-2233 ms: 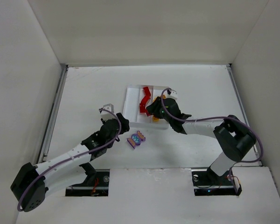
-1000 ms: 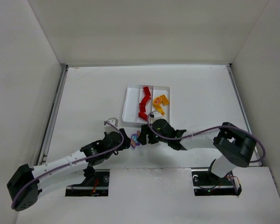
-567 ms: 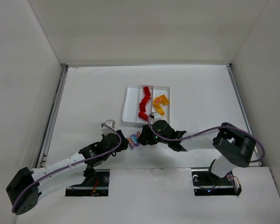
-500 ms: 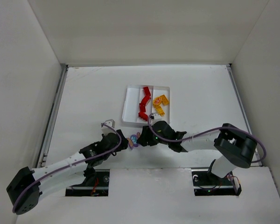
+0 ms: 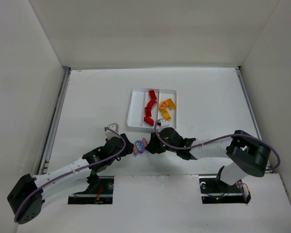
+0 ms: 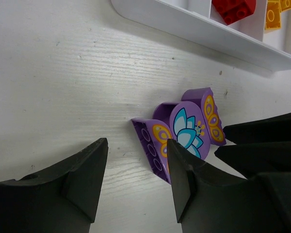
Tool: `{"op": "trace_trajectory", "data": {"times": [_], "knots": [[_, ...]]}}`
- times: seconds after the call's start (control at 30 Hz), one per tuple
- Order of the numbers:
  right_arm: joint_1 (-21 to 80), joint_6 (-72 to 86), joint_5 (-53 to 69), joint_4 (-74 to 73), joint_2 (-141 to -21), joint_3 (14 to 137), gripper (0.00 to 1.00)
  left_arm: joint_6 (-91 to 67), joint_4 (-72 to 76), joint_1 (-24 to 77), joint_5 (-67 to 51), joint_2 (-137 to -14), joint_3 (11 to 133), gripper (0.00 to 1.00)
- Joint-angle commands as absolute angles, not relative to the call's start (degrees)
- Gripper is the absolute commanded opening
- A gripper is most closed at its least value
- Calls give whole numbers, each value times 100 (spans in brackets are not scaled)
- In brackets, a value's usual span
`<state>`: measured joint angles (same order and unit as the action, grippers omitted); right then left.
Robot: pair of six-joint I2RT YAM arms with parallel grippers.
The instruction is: Sort the legos into containers by color
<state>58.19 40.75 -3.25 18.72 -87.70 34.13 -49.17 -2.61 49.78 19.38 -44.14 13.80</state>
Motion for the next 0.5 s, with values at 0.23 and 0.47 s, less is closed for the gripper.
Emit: {"op": "trace_trajectory", "data": {"times": [0.23, 0.47], "knots": [[6086, 3577, -914, 1406, -9017, 4007, 43, -5713, -457, 4944, 2110, -4403, 1670, 49], [6148, 3410, -923, 1310, -9448, 4341, 41, -5581, -492, 4795, 1697, -4684, 1793, 51]]}}
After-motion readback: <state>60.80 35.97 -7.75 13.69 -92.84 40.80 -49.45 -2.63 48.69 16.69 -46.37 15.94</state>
